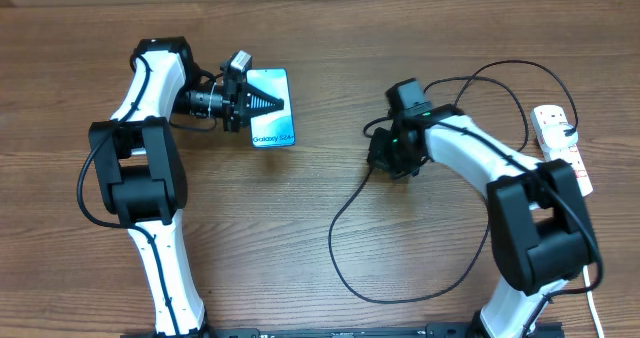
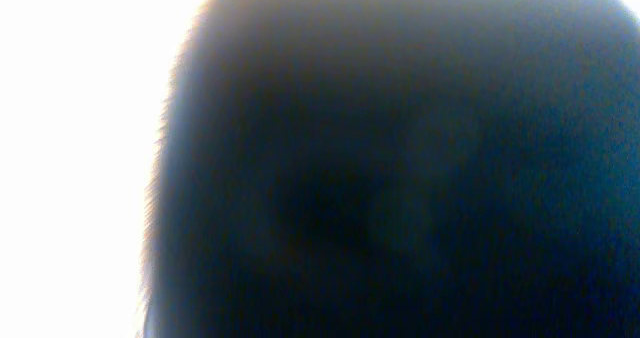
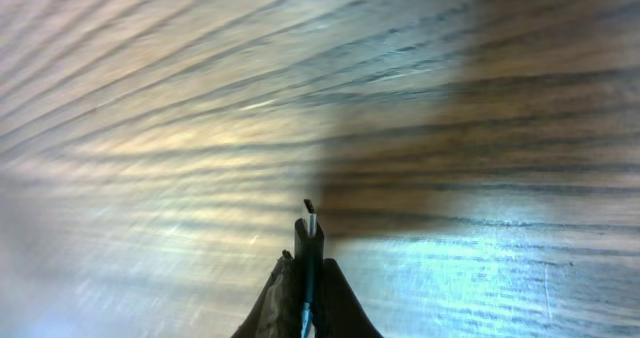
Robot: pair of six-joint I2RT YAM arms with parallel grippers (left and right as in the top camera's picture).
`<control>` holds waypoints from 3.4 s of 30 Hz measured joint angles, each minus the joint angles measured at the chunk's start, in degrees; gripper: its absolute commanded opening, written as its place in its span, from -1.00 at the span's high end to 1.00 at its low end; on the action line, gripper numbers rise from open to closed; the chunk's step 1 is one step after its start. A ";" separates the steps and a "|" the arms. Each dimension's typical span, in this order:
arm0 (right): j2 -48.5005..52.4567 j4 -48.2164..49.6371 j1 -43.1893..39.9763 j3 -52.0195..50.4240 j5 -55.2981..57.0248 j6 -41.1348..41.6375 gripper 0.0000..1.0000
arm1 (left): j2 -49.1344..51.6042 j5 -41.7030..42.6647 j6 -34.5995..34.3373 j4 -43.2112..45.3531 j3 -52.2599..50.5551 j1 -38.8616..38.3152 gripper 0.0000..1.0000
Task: Plug charger to phone and switch on socket
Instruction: 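Move the plug with the right gripper toward the phone's bottom edge, then align the plug with the phone's bottom port using the right gripper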
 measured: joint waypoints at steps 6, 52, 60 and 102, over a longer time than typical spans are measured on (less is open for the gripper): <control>-7.23 -2.03 -4.42 -0.35 -15.52 -13.29 0.92 | 0.00 5.95 1.27 -0.11 0.00 -0.79 0.92; -17.75 9.27 4.24 -0.44 -56.43 -19.21 0.92 | -12.02 9.20 -2.12 -0.11 -0.02 -9.14 0.92; -17.75 11.80 4.24 -0.44 -55.60 -15.54 0.92 | -12.02 9.20 -3.15 -0.11 -0.02 -9.14 0.91; -17.75 12.37 4.31 -0.44 -54.27 -9.46 0.93 | -12.02 9.20 -3.08 0.96 -0.02 -8.98 0.91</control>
